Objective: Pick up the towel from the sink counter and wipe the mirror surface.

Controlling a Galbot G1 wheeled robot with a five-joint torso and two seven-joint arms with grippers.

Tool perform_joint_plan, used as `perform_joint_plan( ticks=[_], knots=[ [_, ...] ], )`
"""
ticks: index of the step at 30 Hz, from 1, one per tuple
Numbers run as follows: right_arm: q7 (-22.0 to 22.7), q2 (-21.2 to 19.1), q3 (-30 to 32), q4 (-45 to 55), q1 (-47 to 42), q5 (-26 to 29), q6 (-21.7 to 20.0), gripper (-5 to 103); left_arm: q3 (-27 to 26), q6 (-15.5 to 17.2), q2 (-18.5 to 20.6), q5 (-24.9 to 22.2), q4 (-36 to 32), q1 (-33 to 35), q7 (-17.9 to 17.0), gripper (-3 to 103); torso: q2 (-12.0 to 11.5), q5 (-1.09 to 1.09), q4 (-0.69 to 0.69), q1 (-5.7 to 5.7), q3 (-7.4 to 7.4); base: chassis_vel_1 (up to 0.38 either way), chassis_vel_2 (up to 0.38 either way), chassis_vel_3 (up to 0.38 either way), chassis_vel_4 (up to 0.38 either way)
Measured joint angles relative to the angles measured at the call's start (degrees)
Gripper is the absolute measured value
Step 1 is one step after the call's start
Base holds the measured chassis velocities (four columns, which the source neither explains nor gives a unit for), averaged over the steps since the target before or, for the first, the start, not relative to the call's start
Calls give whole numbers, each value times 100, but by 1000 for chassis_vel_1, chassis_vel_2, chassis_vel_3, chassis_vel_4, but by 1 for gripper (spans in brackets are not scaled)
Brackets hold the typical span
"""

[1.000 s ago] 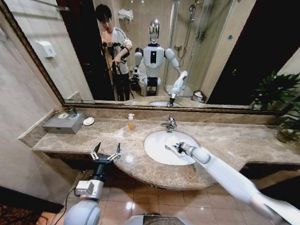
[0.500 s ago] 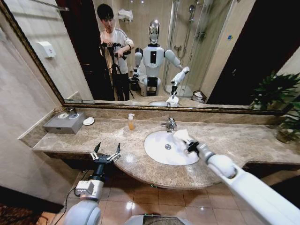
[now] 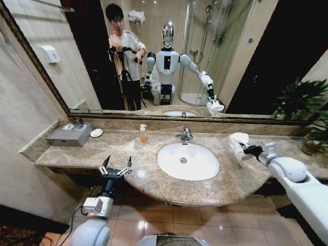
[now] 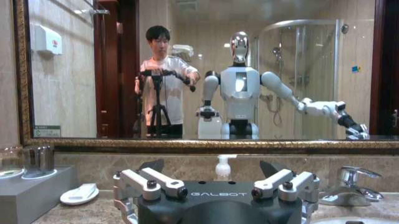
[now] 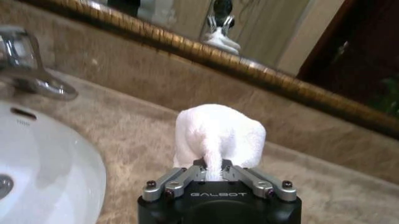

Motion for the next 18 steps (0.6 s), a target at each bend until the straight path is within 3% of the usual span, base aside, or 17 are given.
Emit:
perform_joint_plan(
  ticks=[3,6,9,13,15,18],
  knots=[
    [-509,100,-203,-426,259,-163,39,9,-1,0,0,0,0,0,0,100,0,2,0,0,0,0,0,0,0],
    [-488,168,-382,-661,418,-243,124,6,0,0,0,0,0,0,-1,100,0,-1,-1,0,0,0,0,0,0],
    [-263,227,-529,-762,490,-264,165,13,0,0,0,0,0,0,0,100,0,1,-2,0,0,0,0,0,0],
    [-30,268,-464,-557,396,-72,134,35,0,0,0,0,0,0,0,100,0,-1,-2,0,0,0,0,0,0],
    [7,269,-420,-483,363,-15,119,35,0,0,0,0,0,0,0,100,0,-1,-2,0,0,0,0,0,0],
    [157,269,-211,-202,227,120,94,51,0,0,0,0,0,0,0,100,0,1,-2,0,0,0,0,0,0]
  ],
)
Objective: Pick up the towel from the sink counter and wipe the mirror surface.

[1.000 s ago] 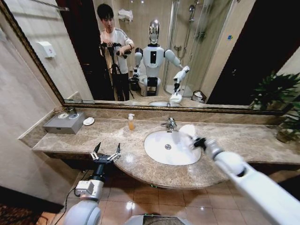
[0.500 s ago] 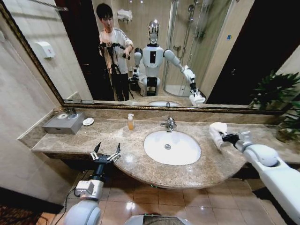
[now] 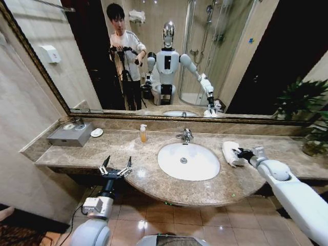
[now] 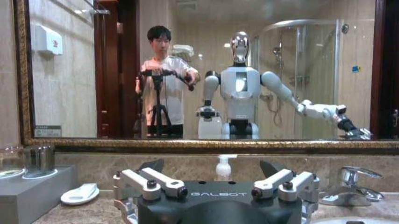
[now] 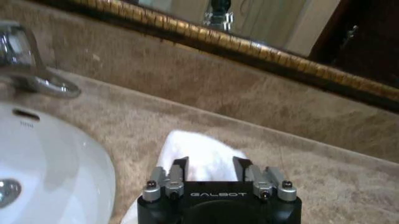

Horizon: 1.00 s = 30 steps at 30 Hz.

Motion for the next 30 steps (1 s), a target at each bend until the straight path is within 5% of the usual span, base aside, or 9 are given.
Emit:
perform_joint_plan(
  ticks=[7,9,10,12,14,15,19,24,30],
  knots=[
    [445,308,1024,1339,-907,213,76,73,0,0,0,0,0,0,1,100,0,-4,1,0,0,0,0,0,0],
    [421,921,1621,2210,-1485,-304,199,73,0,0,0,0,0,0,1,100,0,-2,-2,0,-1,0,0,0,0],
    [284,1566,1970,2782,-1785,-772,200,83,0,0,-2,0,0,-1,1,100,1,-3,-2,-1,-2,0,0,0,0],
    [238,2019,2079,3171,-1942,-1026,158,94,0,0,0,0,0,0,0,100,0,1,-4,-2,-2,0,0,0,0],
    [189,3034,2092,3988,-2293,-1520,159,98,0,0,0,0,0,0,1,100,0,-5,2,-2,-2,0,0,0,0],
    [189,3034,2092,3988,-2293,-1520,159,98,0,0,0,0,0,0,1,100,0,-5,2,-2,-2,0,0,0,0],
    [-214,4779,1664,5021,-3227,-2454,590,100,0,0,-1,0,0,1,0,100,1,-5,-1,-2,-2,0,0,0,0],
    [-837,5216,1759,5143,-3792,-2747,1155,100,0,0,0,0,0,0,0,100,1,-5,0,-2,-2,0,0,0,0],
    [-1191,5255,2264,5046,-4142,-2334,1694,100,0,0,0,0,0,0,0,100,0,-2,1,0,0,-14,-24,25,22]
  ],
)
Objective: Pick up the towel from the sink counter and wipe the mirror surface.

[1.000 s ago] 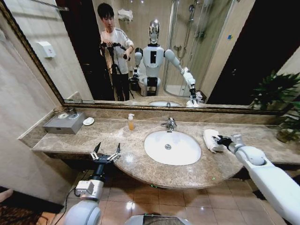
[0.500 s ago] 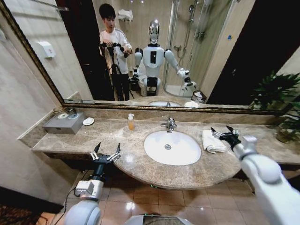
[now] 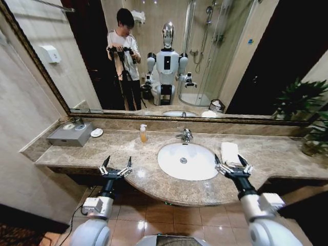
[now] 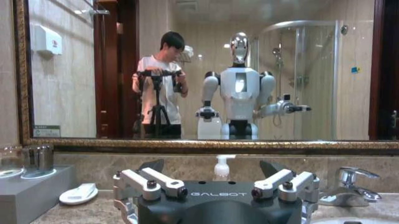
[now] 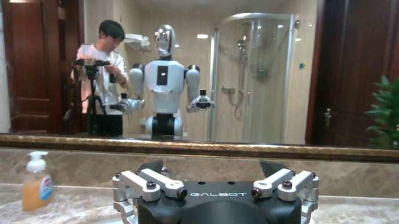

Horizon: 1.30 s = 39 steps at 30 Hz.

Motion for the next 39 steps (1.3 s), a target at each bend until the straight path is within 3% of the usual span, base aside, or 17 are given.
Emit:
perform_joint_plan(
  ticks=[10,17,21,39],
  knots=[
    [2,-142,339,-102,-10,326,131,100,1,0,0,0,0,0,0,100,0,2,-2,1,0,-96,-149,107,142],
    [101,-168,201,-207,35,373,614,100,2,0,-2,0,0,0,2,100,0,3,2,0,0,-65,-120,87,63],
    [418,-193,-35,-299,88,339,803,100,1,0,0,0,0,1,1,100,0,-2,0,-1,0,23,17,-28,-12],
    [462,-206,-149,-402,-29,448,964,100,0,0,0,0,0,0,0,100,-1,1,0,2,1,32,-28,-35,36]
  ],
)
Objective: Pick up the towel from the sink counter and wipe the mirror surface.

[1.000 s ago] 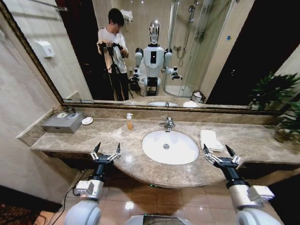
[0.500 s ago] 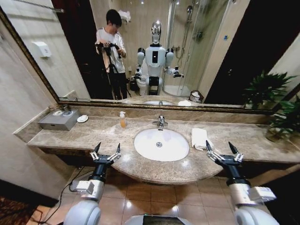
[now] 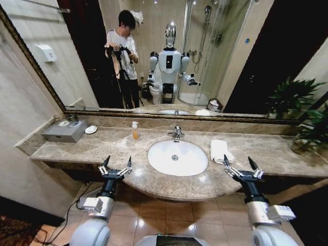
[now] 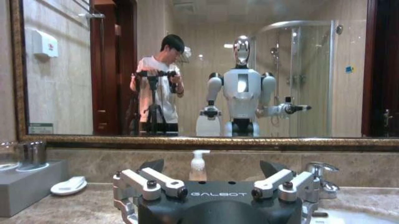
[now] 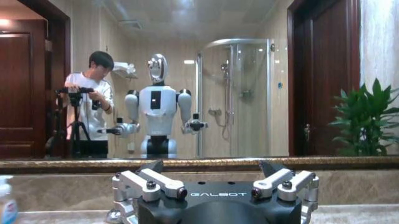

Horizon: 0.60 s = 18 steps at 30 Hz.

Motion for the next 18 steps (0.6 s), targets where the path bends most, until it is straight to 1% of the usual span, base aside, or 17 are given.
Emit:
perform_joint_plan(
  ticks=[5,6,8,9,12,13,18],
  knots=[
    [13,-29,41,25,-41,187,-119,100,0,0,0,0,0,0,0,100,1,-1,-1,-3,-1,148,-146,-169,144],
    [12,-28,61,4,-38,206,-72,100,-1,0,0,0,0,0,0,100,1,-1,1,-4,-1,149,-140,-185,180],
    [4,-26,78,-12,-36,213,-14,100,0,0,0,0,0,0,0,100,2,1,-1,-5,-1,153,-140,-185,167],
    [-16,-23,86,-19,-37,243,38,100,0,0,0,0,0,2,0,100,3,0,1,-8,-3,96,-125,-132,120],
    [-3,-25,77,19,-54,306,-48,100,0,0,0,0,0,2,0,100,4,0,0,-9,-3,81,-50,-72,91],
    [6,-25,70,63,-55,346,-150,100,0,0,0,0,0,1,0,100,4,0,-2,-8,-2,5,-55,-72,35],
    [-20,-55,59,92,-18,424,-234,100,0,0,0,0,0,0,0,100,0,0,1,1,0,-18,-10,22,-2]
  ],
)
